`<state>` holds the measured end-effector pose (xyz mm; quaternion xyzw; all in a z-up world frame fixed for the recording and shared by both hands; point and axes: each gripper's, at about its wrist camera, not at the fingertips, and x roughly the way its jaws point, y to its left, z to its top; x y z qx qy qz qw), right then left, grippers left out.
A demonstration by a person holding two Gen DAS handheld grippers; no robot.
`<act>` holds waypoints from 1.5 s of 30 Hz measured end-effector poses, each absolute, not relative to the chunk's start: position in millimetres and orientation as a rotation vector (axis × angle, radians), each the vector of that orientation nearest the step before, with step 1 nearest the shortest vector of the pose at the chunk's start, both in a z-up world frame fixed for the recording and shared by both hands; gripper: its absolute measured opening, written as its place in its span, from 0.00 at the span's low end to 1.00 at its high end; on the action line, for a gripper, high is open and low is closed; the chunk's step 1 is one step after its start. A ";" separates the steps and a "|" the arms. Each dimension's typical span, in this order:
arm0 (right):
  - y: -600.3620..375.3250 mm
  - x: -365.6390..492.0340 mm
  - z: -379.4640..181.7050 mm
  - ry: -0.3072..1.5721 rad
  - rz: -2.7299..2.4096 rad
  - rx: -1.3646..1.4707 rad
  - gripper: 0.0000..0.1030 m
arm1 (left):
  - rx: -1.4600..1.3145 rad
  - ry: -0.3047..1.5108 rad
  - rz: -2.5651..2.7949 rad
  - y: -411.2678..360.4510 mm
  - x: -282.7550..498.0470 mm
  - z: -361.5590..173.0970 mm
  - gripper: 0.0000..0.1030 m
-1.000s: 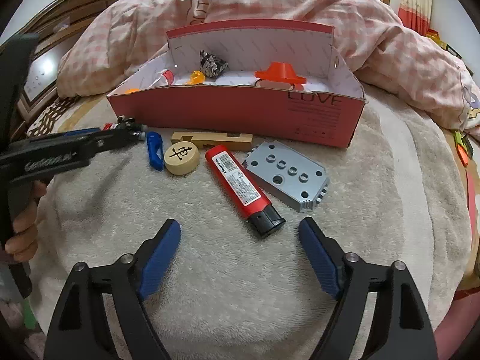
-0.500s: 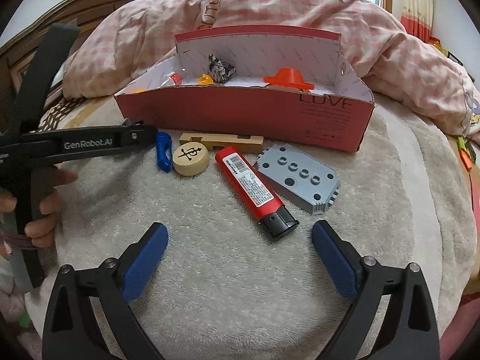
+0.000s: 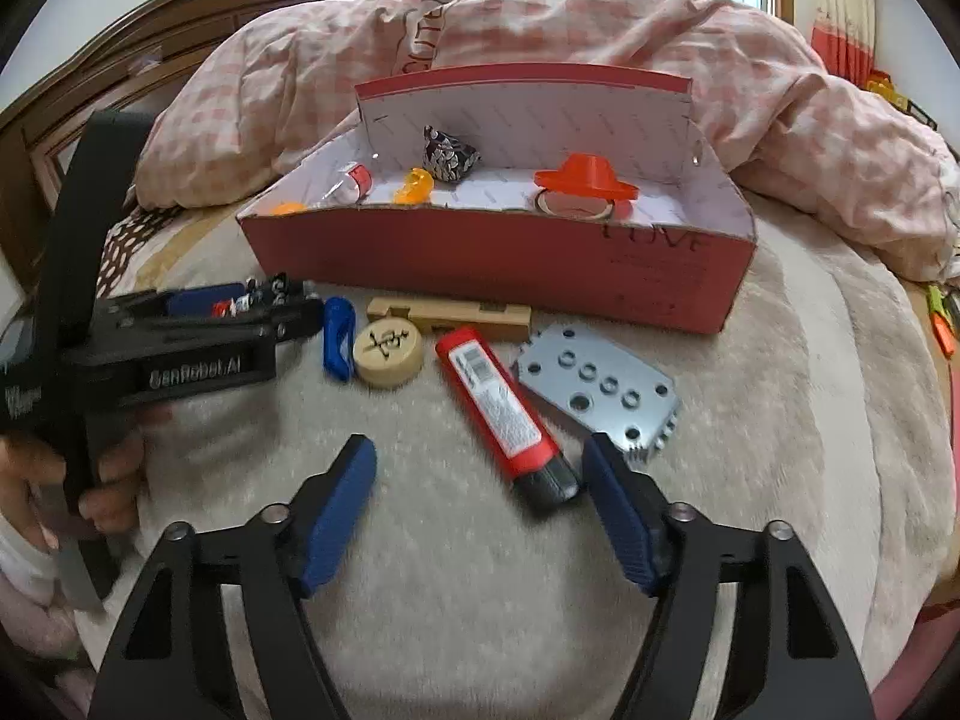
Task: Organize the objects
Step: 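Grasp the black-white robot toy with the left gripper while the right grasps the red tube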
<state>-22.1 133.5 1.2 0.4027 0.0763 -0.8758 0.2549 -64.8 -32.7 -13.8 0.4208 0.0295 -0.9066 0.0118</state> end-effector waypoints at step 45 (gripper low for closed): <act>143.0 -33.3 -8.7 0.037 -2.365 1.005 0.20 | 1.345 0.124 -2.761 -36.5 -41.1 -7.0 0.37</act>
